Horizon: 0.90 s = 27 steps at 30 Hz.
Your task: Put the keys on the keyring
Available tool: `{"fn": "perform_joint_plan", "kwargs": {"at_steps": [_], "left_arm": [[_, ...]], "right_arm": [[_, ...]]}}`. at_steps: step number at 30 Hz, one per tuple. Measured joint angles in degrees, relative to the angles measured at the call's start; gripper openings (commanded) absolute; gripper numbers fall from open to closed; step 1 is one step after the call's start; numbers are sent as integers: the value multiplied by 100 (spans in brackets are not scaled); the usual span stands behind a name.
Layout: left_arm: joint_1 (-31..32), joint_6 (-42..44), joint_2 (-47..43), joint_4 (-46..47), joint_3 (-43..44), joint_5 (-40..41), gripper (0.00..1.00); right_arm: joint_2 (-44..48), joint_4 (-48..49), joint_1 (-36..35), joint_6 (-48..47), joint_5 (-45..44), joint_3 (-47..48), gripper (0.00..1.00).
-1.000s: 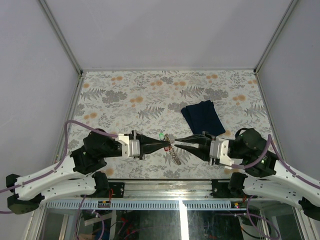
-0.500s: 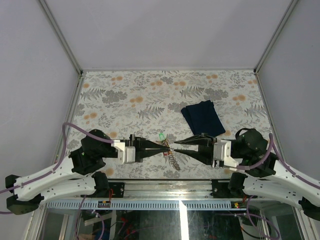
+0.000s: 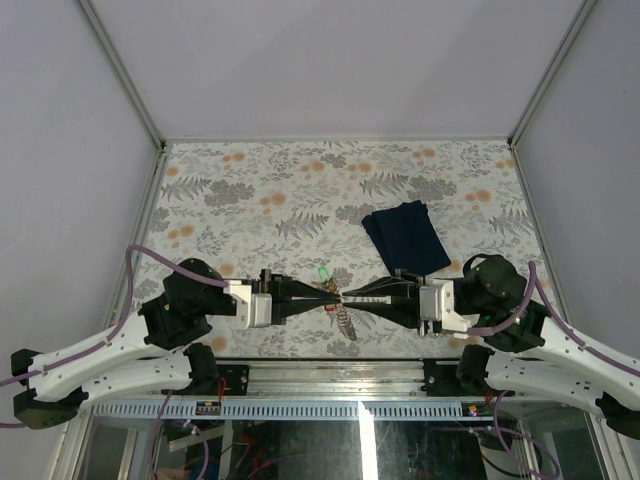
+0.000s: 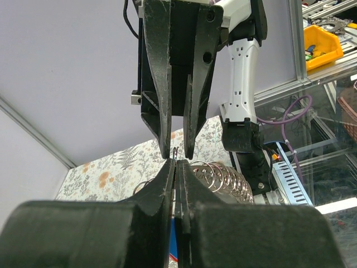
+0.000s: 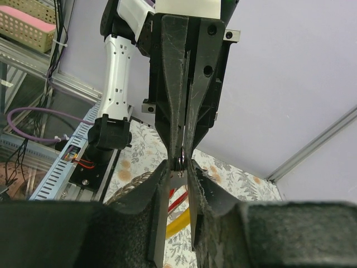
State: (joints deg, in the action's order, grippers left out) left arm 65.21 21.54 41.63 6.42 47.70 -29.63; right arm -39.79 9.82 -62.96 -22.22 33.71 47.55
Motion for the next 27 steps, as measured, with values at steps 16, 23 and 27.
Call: {"fn": "perform_joint_plan", "kwargs": {"at_steps": [16, 23, 27], "left_arm": [[0, 0, 15, 2, 0, -26, 0], [0, 0, -13, 2, 0, -24, 10], [0, -92, -35, 9, 0, 127, 41]], "right_arm": [[-92, 101, 0, 17, 0, 0, 6], [-98, 122, 0, 35, -4, 0, 0], [-70, 116, 0, 44, -39, 0, 0]]}}
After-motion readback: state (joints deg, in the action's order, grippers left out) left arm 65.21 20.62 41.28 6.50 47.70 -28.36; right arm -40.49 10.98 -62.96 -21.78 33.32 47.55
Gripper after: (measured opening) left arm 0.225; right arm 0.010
